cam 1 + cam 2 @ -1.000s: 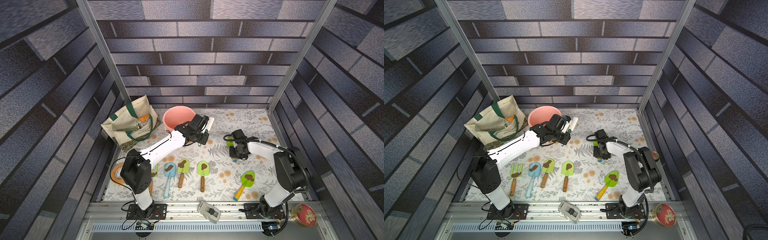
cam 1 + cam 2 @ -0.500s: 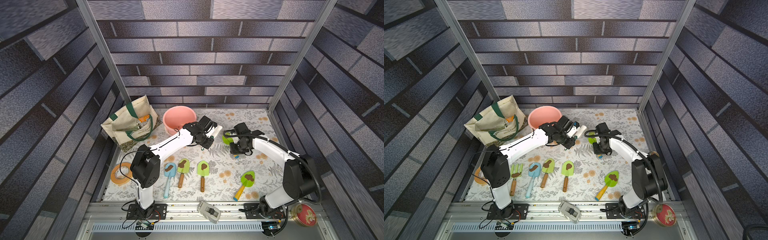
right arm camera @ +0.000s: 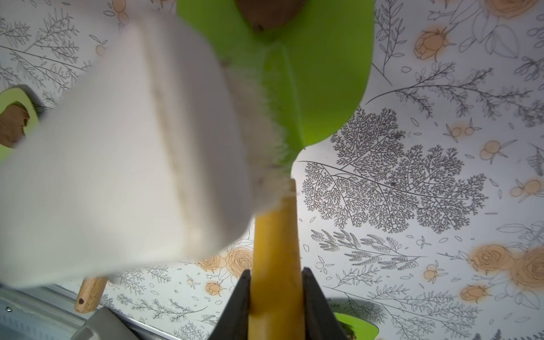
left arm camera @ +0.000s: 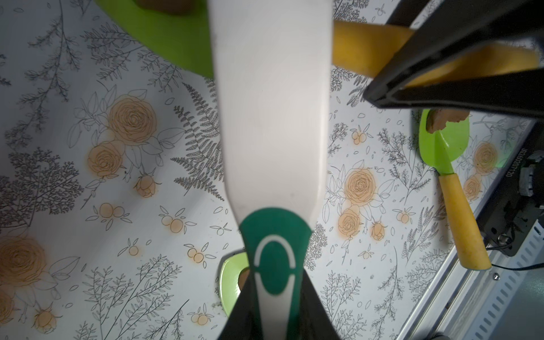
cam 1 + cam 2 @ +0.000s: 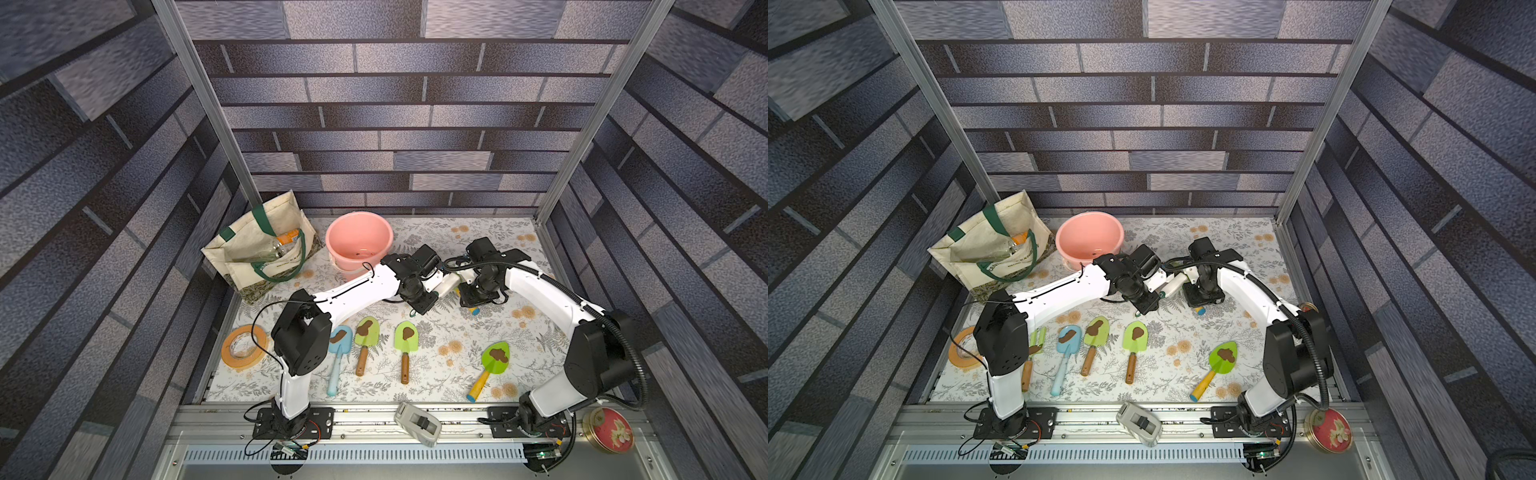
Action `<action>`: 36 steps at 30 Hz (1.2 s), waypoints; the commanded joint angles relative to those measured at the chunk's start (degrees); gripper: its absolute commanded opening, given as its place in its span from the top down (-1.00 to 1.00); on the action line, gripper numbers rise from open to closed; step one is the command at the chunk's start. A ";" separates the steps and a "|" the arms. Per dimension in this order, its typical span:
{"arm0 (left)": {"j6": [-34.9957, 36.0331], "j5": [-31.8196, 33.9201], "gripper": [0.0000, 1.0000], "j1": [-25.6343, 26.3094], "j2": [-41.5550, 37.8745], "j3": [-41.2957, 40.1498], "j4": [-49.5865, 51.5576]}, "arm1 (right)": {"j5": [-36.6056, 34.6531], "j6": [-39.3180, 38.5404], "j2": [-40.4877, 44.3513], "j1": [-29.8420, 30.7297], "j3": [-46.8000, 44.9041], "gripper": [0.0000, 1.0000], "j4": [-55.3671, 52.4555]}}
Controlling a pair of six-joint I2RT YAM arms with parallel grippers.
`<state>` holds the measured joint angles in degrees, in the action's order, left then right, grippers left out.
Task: Brush the soil off the hand trowel and place it into the bucket
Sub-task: Pick up the hand trowel from the center of the board, then brush off the soil from the hand trowel.
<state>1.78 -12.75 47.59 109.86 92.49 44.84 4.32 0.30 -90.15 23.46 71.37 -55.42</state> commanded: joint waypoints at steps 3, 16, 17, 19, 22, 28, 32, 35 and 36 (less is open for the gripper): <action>2.07 -0.14 1.00 0.44 2.12 3.28 2.54 | -3.09 -1.35 -0.85 2.05 2.33 0.96 -4.80; 4.83 6.41 1.00 1.86 6.99 8.42 8.26 | -10.59 -0.86 -0.03 5.50 3.29 1.00 -5.83; 5.42 7.57 1.00 2.21 7.51 9.11 8.85 | -10.84 -0.89 0.04 5.73 3.46 1.00 -5.84; 6.31 9.33 1.00 2.77 8.37 10.34 9.45 | -10.95 -0.91 0.15 6.16 3.67 1.00 -5.97; 6.47 10.79 1.00 3.14 9.55 11.71 10.13 | -11.98 -1.04 0.00 6.81 3.95 1.00 -6.60; 5.84 16.18 1.00 3.41 10.52 11.83 9.10 | -12.84 -1.09 0.26 7.37 3.77 1.00 -7.00; 1.30 19.90 1.00 2.22 12.12 13.88 9.12 | -12.19 -0.82 0.48 7.39 3.73 1.00 -6.98; -2.61 20.45 1.00 1.22 11.30 12.68 6.61 | -11.63 -0.63 0.48 7.43 3.28 1.00 -6.81; -3.71 21.02 1.00 0.96 11.00 12.36 5.96 | -11.51 -0.52 0.50 7.48 3.12 1.00 -6.71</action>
<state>3.07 4.91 49.43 120.75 104.44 53.95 -9.17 0.54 -90.52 29.45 73.01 -61.58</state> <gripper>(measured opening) 0.218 0.265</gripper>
